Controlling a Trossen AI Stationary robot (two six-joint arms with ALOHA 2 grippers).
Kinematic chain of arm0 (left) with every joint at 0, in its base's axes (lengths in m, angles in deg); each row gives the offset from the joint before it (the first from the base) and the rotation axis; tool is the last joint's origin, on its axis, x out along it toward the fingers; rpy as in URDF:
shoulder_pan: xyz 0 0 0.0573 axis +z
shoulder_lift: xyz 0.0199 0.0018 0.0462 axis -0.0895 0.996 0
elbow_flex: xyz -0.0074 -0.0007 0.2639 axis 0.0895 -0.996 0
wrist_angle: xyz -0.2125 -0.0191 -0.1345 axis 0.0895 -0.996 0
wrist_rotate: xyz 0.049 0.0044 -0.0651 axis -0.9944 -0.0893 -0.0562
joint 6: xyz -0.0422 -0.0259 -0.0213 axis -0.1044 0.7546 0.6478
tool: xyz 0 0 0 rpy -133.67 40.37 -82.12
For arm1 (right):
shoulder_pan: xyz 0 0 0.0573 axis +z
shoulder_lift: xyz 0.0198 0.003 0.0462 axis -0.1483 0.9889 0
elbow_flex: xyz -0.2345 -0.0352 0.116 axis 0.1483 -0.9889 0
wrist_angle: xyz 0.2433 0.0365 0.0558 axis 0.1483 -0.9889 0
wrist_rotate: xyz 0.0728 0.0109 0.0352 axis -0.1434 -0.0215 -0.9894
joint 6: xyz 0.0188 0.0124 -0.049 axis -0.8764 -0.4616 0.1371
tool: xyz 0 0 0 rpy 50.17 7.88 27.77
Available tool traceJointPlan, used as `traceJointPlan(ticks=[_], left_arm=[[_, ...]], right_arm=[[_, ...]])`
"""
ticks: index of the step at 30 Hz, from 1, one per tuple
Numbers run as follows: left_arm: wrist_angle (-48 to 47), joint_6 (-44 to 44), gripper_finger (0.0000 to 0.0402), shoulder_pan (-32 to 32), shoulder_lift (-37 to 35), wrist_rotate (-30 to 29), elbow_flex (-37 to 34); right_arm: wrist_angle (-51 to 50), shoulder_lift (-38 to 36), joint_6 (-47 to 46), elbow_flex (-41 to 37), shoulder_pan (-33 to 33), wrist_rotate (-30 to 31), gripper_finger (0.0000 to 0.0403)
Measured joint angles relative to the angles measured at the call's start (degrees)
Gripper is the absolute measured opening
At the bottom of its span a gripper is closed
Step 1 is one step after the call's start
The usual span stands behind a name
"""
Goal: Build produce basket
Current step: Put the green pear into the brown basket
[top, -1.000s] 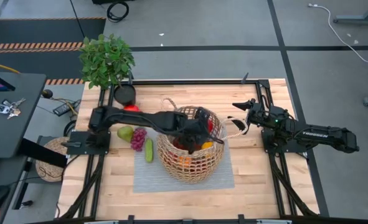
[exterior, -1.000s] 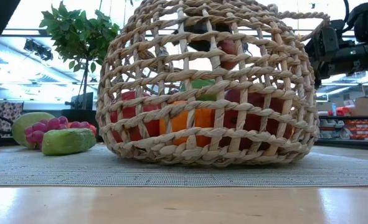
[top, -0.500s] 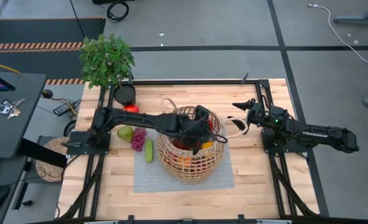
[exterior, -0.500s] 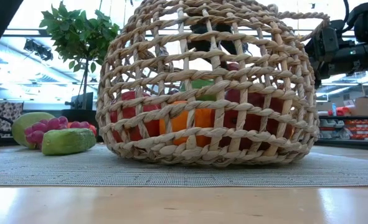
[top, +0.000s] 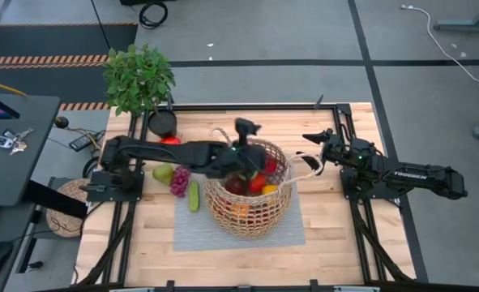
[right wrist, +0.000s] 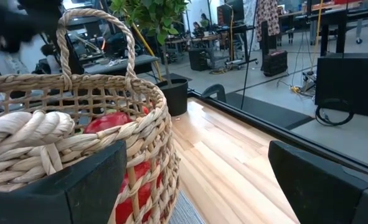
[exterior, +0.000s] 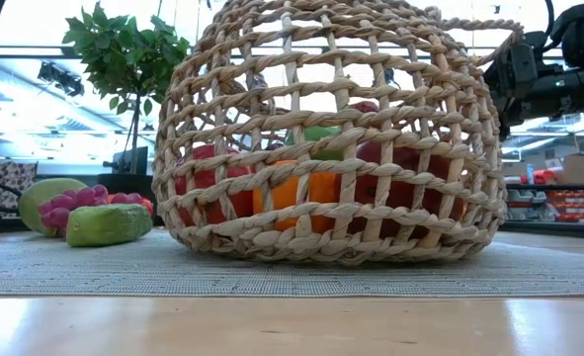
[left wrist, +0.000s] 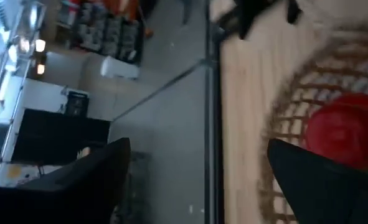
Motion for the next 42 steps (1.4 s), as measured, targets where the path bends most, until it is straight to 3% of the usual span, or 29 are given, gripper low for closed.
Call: traceJointPlan(ticks=[5, 9, 17, 21, 25, 31, 35, 42], left_arm=[[0.0, 5.6, 0.0384, -3.4, -5.8, -1.2, 0.0], [-7.7, 14.3, 0.0384, -6.7, -9.9, -6.1, 0.0], [-42.5, 56.2, 0.0384, -13.1, -14.5, -11.1, 0.0], [-53.5, 72.5, 0.0384, -17.8, -14.4, -11.9, -0.1], [-52.9, 78.7, 0.0384, -22.0, -15.2, -12.4, -4.1], [-53.0, 89.9, 0.0384, -21.8, -18.4, -10.8, -15.6], [-49.8, 92.3, 0.0384, -20.1, -21.6, -4.5, -22.7], [-35.7, 89.0, 0.0384, -17.2, -29.3, 9.9, -33.1]], right_arm=[[0.0, 0.0, 0.0, 0.0, 0.0, 0.0, 0.0394], [0.0, 0.0, 0.0, 0.0, 0.0, 0.0, 0.0394], [0.0, 0.0, 0.0, 0.0, 0.0, 0.0, 0.0394], [0.0, 0.0, 0.0, 0.0, 0.0, 0.0, 0.0394], [0.0, 0.0, 0.0, 0.0, 0.0, 0.0, 0.0394], [0.0, 0.0, 0.0, 0.0, 0.0, 0.0, 0.0394], [0.0, 0.0, 0.0, 0.0, 0.0, 0.0, 0.0394], [0.0, 0.0, 0.0, 0.0, 0.0, 0.0, 0.0394]])
